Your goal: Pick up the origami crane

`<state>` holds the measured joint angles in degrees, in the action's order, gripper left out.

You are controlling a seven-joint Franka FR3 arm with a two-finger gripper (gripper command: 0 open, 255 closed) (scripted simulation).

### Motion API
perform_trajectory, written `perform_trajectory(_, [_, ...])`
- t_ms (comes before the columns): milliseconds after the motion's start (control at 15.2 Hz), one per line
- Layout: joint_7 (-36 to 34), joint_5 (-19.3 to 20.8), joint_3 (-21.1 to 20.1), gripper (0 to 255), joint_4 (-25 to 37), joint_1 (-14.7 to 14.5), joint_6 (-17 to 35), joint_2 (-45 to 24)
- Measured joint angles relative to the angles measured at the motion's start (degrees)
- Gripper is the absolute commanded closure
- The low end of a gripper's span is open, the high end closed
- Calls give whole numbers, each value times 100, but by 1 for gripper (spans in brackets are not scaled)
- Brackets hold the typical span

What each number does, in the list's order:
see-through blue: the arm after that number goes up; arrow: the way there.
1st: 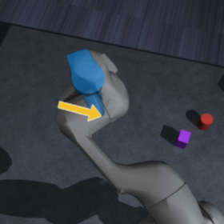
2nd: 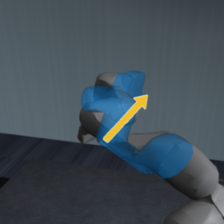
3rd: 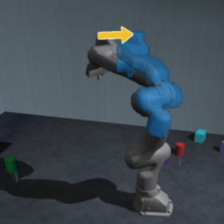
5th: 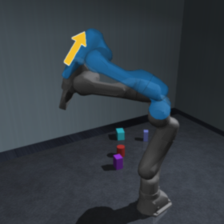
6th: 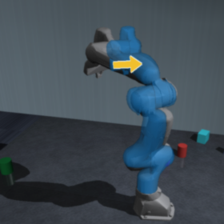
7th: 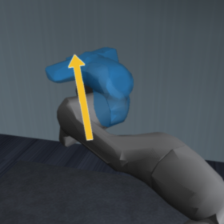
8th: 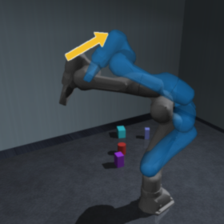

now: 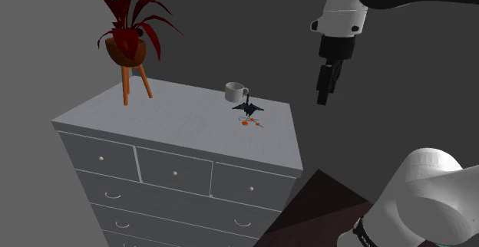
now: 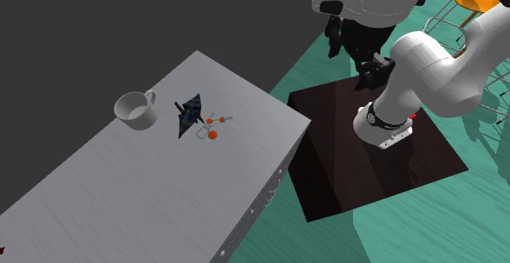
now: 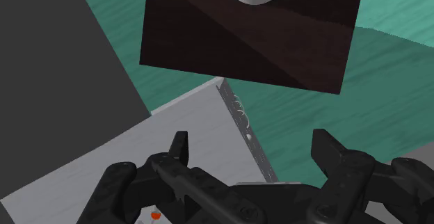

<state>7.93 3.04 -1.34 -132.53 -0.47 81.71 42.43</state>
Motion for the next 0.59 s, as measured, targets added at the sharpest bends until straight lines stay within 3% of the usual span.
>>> perform_trajectory(198, [218,60,150,0,-57,-2,198,-84])
perform_trajectory(594, [1290,247,873,0,-140,-31,1249,-786])
